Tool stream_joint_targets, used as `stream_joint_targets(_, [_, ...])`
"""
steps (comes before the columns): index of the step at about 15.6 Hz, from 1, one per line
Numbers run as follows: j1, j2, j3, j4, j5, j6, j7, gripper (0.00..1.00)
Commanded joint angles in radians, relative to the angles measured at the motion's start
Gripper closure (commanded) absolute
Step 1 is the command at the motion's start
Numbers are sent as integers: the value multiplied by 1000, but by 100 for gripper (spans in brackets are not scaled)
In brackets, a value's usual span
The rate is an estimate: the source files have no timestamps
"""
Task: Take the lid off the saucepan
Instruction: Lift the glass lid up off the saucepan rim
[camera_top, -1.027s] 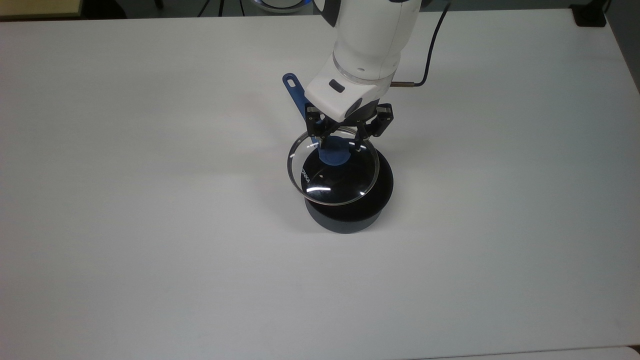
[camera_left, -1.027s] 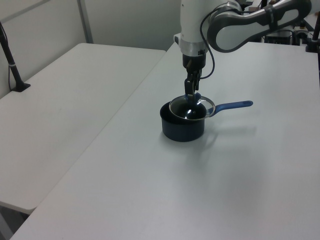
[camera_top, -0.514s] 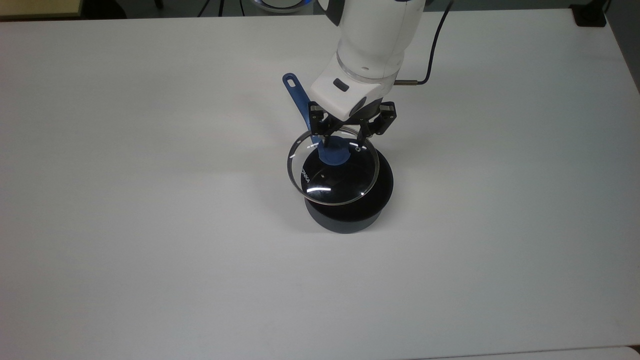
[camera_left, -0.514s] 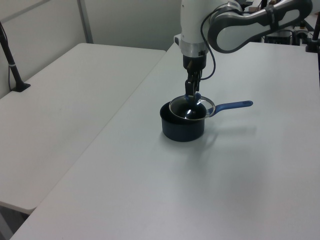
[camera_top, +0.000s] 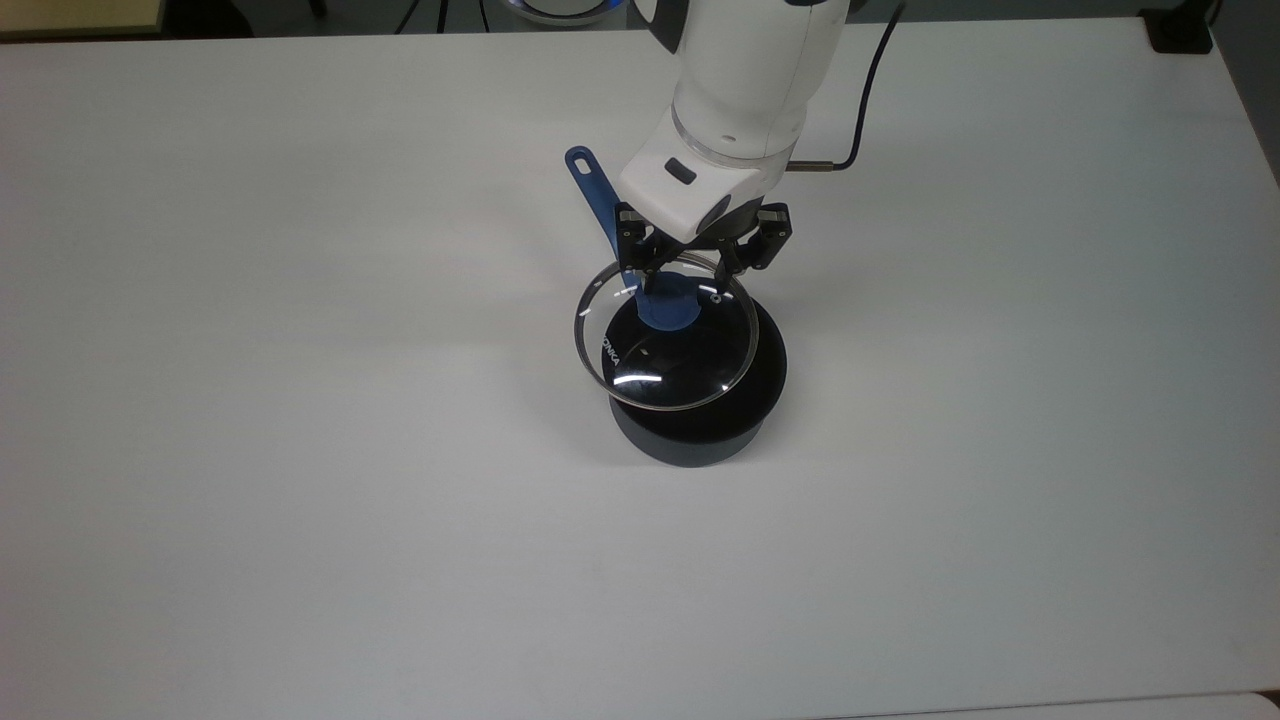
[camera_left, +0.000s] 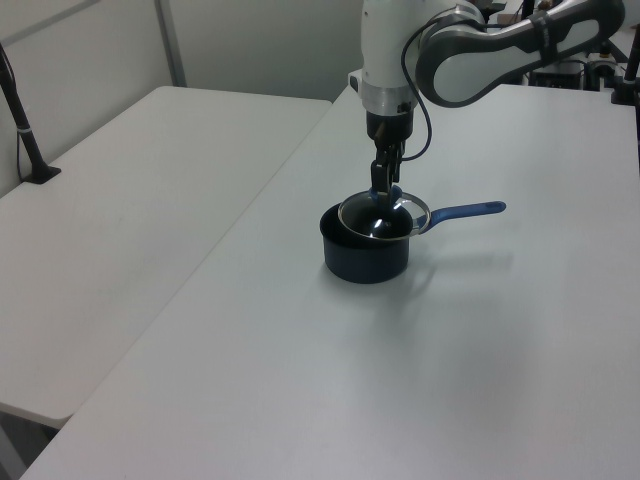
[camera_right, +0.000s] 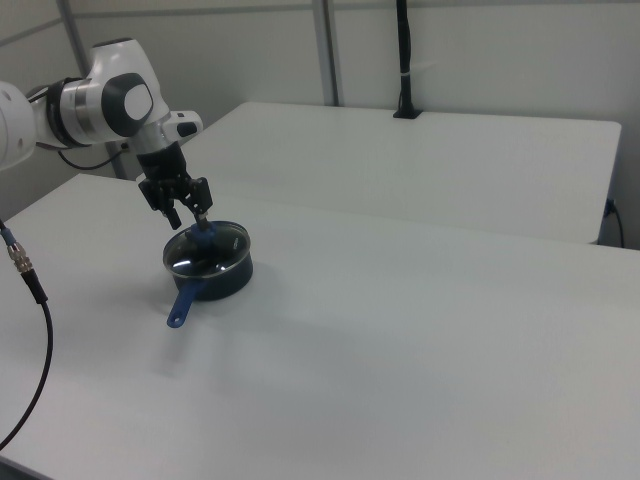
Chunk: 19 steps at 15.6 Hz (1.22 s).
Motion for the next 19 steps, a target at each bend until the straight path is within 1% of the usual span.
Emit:
stream_joint_targets(1, [3, -23, -10, -14, 0, -19, -43, 30])
stream_joint_targets(6, [-11, -23, -12, -13, 0, -20, -74, 29])
stream_joint_targets(13, [-13, 17, -15, 10, -12, -13, -108, 29])
stream_joint_targets(19, [-34, 49, -15, 30, -17, -7, -123, 29])
